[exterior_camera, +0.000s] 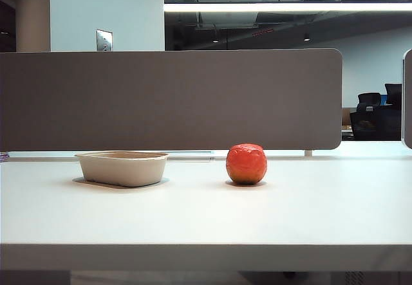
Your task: Pick up the orange and place it into the paper lunchbox.
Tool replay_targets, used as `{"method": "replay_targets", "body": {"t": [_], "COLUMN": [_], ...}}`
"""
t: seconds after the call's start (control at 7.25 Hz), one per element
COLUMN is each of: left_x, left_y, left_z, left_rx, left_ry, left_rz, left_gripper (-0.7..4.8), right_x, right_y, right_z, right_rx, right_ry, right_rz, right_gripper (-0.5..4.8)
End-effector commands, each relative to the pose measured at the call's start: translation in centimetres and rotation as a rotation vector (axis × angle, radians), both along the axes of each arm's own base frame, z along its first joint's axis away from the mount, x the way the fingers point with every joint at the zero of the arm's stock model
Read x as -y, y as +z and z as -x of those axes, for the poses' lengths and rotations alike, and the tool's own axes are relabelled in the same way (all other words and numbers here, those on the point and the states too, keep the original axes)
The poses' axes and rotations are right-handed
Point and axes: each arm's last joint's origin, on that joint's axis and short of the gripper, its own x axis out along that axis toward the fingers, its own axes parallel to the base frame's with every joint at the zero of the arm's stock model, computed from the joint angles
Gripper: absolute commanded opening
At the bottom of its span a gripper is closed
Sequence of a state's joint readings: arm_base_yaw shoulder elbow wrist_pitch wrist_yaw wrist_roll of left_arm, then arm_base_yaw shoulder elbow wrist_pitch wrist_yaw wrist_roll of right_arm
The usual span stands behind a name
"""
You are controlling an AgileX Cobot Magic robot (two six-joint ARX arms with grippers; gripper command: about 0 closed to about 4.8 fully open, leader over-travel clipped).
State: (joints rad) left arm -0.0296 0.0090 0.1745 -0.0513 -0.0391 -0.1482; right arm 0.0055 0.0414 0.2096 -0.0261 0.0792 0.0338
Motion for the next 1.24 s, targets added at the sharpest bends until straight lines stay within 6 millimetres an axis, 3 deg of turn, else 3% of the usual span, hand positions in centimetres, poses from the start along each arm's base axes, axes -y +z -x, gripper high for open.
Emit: {"method": "replay_targets", "body": {"t": [0.14, 0.41, 0.55, 0.83, 0.96, 1.1, 1.24], "left_x": [0.0, 0.0, 0.4, 0.8, 2.4, 7.5, 7.6], "left_y": [2.4, 4.2, 10.0, 11.8, 13.9, 14.8, 14.9], "left_z": [0.6, 0.6, -1.7, -3.4, -6.0, -7.3, -7.3], "left_rx": [-0.002, -0.002, -0.041, -0.075, -0.159, -0.342, -0.348], "left_ry": [0.010, -0.001, -0.121, -0.160, -0.254, -0.440, -0.439], "left_rz": [0.007, 0.006, -0.015, -0.020, -0.073, -0.147, -0.127], "left_gripper": [-0.06, -0.06, -0.06, -0.06, -0.06, -0.06, -0.06], "right_x": [0.0, 0.0, -0.4, -0.8, -2.7, -9.5, -9.8], "right_y": [2.5, 4.3, 10.8, 12.3, 13.0, 7.6, 6.8], "right_z": [-0.1, -0.6, -4.2, -6.6, -11.0, -22.0, -22.5], "right_rx": [0.008, 0.007, 0.014, 0.027, -0.046, -0.270, -0.297], "right_ry": [0.001, 0.005, 0.117, 0.194, 0.297, 0.666, 0.687], "right_rz": [-0.003, -0.003, 0.014, 0.024, 0.022, 0.036, 0.035], "right_gripper": [-0.02, -0.02, -0.02, -0.02, -0.01, 0.06, 0.80]}}
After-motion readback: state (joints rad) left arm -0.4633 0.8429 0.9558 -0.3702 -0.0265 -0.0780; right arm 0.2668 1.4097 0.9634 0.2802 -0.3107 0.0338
